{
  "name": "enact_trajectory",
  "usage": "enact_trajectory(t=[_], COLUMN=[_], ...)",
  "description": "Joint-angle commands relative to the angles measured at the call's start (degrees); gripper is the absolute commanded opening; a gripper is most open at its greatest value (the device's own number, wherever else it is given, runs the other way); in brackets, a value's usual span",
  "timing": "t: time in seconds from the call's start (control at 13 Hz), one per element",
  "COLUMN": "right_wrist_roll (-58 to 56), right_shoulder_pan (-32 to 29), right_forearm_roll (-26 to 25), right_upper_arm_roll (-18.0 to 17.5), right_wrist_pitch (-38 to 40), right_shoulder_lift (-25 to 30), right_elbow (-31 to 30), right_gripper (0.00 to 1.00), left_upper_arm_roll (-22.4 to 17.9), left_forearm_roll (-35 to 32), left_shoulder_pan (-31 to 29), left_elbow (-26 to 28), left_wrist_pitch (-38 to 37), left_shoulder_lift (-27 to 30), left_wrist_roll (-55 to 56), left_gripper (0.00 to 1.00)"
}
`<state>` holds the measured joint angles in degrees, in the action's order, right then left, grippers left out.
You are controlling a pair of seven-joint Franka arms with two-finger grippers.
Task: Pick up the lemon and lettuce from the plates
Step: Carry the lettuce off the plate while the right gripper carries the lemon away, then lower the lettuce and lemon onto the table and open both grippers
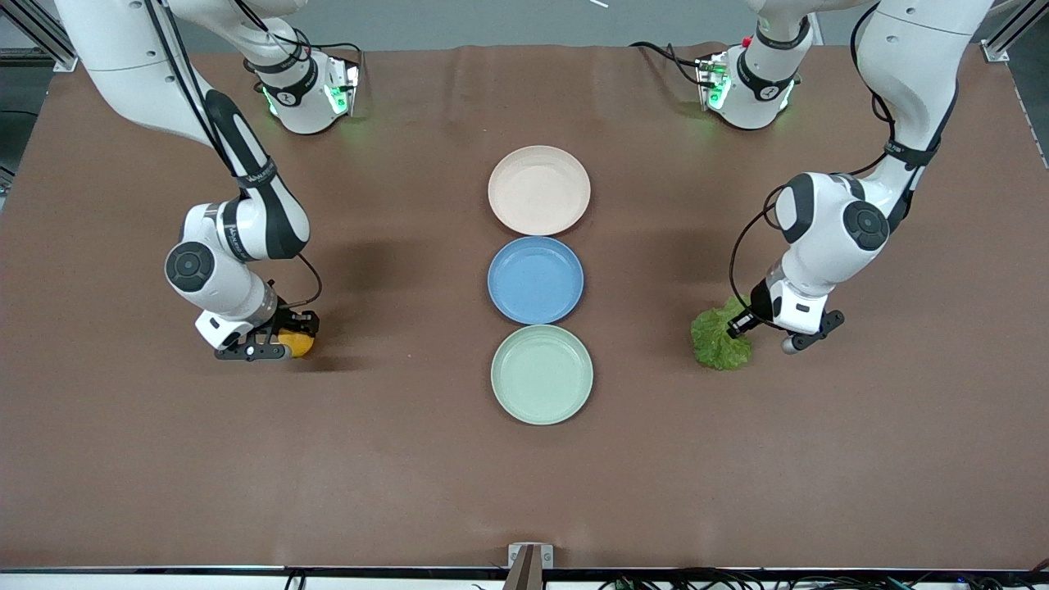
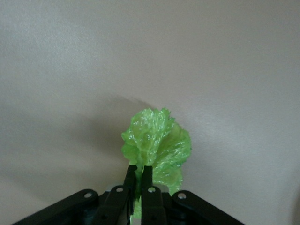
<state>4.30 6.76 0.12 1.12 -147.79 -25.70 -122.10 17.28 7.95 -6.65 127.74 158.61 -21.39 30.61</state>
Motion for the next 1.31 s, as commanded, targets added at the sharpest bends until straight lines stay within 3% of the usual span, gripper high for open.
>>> enact_trajectory(t=[0.0,0.08,0.15,0.23,0.38,0.69,0.92,1.23], right_wrist_roll=[-0.9,-1.1,-1.0,-1.0,-1.0,-1.2,-1.3,-6.4], right_shoulder_pan=[-1.4,-1.4,-1.5,-1.5,-1.5,-1.5,-2.4,-6.1], right_forearm_roll=[-0.6,-0.6,-0.6,-0.6,-0.6,-0.6,-0.8,-0.9], right_upper_arm_roll=[-1.1,-1.2,-1.2,-1.2,-1.2,-1.1,-1.1,-1.0], right_wrist_pitch=[-0.6,-0.5,0.2,0.8,5.4,26.6,40.3,50.2], right_shoulder_lift=[-0.6,-0.6,-0.5,-0.3,0.0,0.6,1.4,2.6], right_elbow=[0.1,0.2,1.0,1.4,4.2,18.5,28.5,37.0], right_gripper=[0.57,1.00,1.00,1.00,1.00,1.00,1.00,1.00], left_upper_arm_roll=[0.8,0.8,0.8,0.8,0.7,0.6,0.7,1.0], left_forearm_roll=[-0.8,-0.8,-0.8,-1.0,-1.4,-1.8,-13.2,-12.6], left_shoulder_pan=[-1.5,-1.5,-1.5,-1.5,-1.4,-1.4,-3.3,-6.4], left_elbow=[1.0,1.0,1.0,0.8,-0.6,-4.7,-9.1,-14.6], left_wrist_pitch=[1.3,1.3,1.3,1.3,1.0,-4.1,-20.0,-39.2], left_shoulder_lift=[-0.2,-0.1,-0.1,0.1,0.3,1.8,6.3,15.1], left_wrist_roll=[-3.6,-4.1,-4.5,-4.9,-5.0,-5.1,-7.8,-21.5], left_gripper=[0.09,0.13,0.26,0.55,1.00,0.99,0.99,0.99])
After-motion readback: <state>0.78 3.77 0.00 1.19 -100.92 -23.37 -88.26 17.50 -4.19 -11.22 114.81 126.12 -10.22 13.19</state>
